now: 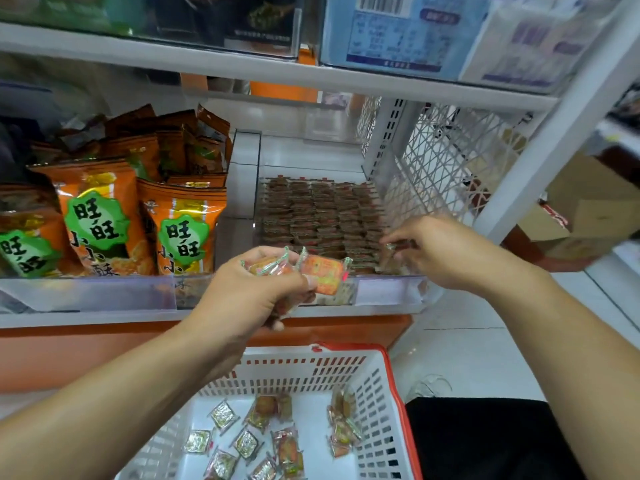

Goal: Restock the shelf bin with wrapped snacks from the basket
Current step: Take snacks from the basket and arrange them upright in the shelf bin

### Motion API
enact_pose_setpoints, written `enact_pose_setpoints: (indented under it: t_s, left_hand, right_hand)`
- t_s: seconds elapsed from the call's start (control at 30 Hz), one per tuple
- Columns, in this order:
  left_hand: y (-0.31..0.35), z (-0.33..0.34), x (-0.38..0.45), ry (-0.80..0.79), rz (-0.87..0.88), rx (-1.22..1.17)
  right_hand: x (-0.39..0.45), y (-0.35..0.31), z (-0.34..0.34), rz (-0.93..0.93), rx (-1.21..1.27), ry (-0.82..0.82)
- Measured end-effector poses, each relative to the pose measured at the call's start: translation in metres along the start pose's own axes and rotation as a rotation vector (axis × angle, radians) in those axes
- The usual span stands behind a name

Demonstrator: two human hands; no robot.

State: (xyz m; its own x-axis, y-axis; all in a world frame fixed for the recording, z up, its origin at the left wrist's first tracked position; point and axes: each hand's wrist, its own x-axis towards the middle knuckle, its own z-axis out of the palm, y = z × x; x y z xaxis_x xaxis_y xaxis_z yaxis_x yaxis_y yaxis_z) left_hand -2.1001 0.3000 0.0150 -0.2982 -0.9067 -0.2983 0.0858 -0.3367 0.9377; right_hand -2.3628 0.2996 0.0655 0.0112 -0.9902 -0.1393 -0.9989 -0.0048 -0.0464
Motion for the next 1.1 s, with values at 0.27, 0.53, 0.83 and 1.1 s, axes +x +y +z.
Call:
enact_pose_setpoints:
  t_s: [0.27, 0.53, 0.83, 1.1]
  left_hand:
    - [-0.003, 0.003, 0.005, 0.0, -0.018, -0.004]
    - [-0.001, 0.003, 0.005, -0.002, -0.027, 0.002]
    - [0.002, 0.002, 0.004, -0.012, -0.051, -0.027]
    - [0.004, -0.002, 0.002, -0.058, -0.071, -0.076]
  right_hand:
    - [0.014, -0.013, 0.004, -0.06, -0.511, -0.204]
    - [0.025, -0.016, 0.006, 0.006, -0.346, -0.202]
    - [0.031, -0.033, 0.01, 0.092, -0.446, -0.43]
    - [-0.014, -0.058, 0.009, -0.068, 1.106, -0.028]
